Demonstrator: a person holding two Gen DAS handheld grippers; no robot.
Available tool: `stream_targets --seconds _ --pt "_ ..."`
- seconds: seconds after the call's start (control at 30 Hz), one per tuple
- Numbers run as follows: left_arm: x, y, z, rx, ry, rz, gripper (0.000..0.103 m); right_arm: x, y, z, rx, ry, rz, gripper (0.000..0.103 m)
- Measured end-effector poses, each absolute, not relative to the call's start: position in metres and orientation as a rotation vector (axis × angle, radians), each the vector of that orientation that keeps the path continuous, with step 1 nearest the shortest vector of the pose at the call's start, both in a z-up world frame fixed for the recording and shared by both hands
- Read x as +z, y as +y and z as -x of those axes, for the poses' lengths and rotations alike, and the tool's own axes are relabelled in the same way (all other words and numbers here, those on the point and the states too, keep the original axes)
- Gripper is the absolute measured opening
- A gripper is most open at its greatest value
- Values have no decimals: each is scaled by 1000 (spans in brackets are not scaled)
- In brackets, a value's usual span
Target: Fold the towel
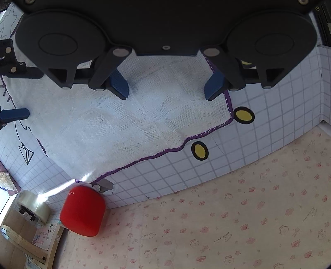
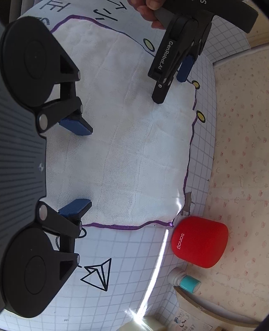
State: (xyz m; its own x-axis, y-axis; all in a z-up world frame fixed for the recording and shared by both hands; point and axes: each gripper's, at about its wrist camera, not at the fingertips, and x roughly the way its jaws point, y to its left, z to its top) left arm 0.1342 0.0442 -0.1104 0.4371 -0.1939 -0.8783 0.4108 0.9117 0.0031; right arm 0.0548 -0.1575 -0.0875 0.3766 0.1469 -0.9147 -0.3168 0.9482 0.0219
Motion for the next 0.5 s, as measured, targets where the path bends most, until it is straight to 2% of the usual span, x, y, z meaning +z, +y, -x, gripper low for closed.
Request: stream_targets --seconds 0.1,0.27,0.5 --pt "-110 43 -132 -383 1055 -240 81 -89 -154 -41 291 1153 159 76" --pt "-98 43 -113 -411 1032 -243 81 -85 -155 -31 298 1129 168 75" --pt "-92 24 -79 -498 1027 -263 81 -79 -163 -61 317 1058 154 75"
